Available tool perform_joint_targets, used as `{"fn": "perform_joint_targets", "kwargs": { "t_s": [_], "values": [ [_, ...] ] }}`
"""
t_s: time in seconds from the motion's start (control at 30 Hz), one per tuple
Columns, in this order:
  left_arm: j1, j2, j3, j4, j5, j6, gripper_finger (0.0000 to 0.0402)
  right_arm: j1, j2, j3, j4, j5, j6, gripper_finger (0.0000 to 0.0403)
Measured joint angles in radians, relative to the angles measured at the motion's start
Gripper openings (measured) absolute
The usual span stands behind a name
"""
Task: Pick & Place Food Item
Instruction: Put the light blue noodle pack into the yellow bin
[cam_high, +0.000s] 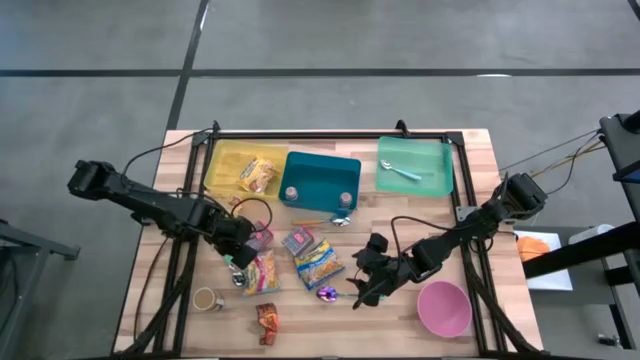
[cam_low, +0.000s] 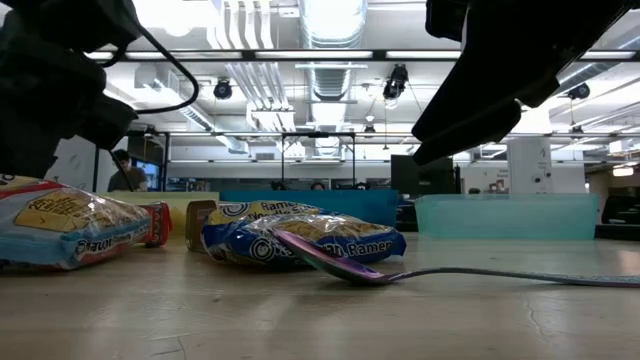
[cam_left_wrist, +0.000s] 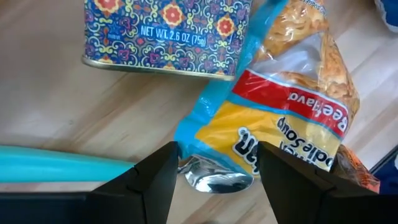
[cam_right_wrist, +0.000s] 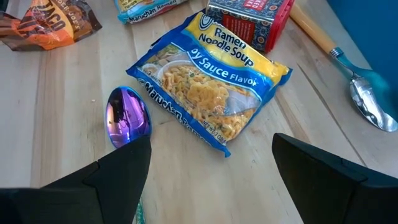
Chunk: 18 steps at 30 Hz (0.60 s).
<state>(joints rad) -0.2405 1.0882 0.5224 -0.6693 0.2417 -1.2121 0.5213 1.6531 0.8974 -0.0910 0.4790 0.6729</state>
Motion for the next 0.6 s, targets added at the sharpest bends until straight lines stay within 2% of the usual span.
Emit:
{"fn": "perform_joint_targets", "kwargs": {
  "t_s": [0.17, 0.6],
  "values": [
    [0.000, 0.000, -0.006, 0.009, 0.003, 0.006, 0.0227, 0.000, 0.000, 0.000, -0.003, -0.090, -0.043, 0.0331],
    [0.000, 0.000, -0.006, 0.049, 0.003, 0.034, 0.0227, 0.000, 0.000, 0.000, -0.056, -0.125, -0.101, 0.0331]
  ]
}}
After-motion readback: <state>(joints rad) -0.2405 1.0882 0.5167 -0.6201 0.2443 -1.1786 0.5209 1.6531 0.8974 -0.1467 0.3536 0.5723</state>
